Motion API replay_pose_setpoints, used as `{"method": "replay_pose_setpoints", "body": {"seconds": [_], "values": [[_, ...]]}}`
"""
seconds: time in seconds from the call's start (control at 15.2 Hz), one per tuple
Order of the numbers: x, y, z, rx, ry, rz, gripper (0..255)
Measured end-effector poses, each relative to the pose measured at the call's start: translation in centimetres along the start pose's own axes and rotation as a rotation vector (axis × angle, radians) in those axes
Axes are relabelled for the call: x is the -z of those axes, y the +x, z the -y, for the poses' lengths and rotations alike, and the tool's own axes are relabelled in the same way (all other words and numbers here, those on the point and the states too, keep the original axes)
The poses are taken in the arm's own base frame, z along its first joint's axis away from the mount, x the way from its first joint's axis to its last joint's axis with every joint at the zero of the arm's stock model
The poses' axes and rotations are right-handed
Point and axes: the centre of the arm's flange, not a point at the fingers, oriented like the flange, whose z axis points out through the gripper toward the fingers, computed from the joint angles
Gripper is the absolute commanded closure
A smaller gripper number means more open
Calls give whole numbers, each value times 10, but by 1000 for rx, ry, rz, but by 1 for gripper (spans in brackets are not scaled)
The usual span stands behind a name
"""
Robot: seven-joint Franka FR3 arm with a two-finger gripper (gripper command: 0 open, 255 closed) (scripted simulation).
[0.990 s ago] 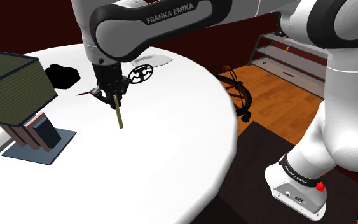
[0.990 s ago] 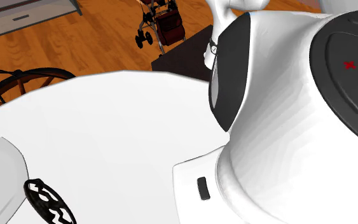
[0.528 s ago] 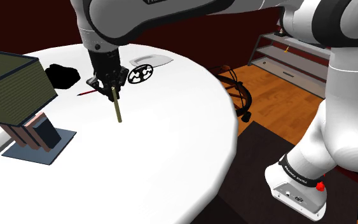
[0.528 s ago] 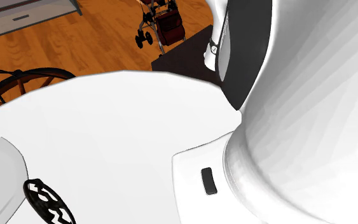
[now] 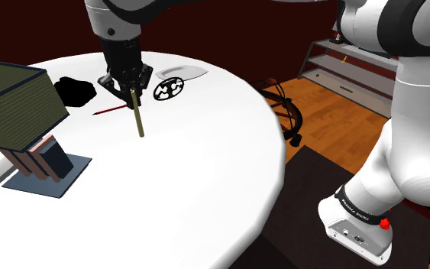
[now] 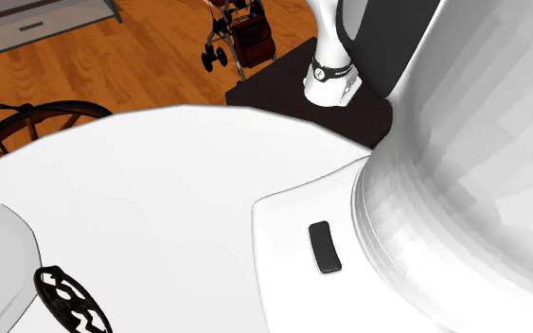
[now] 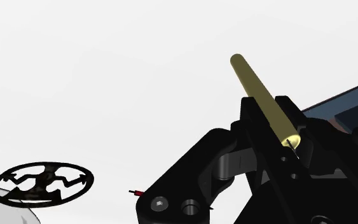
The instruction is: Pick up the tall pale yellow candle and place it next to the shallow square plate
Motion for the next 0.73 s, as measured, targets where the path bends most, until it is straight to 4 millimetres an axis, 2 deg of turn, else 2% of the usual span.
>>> {"method": "replay_pose_setpoints", "body": {"seconds": [0.73], "values": [[58, 0, 2, 0, 0, 0, 255]]}}
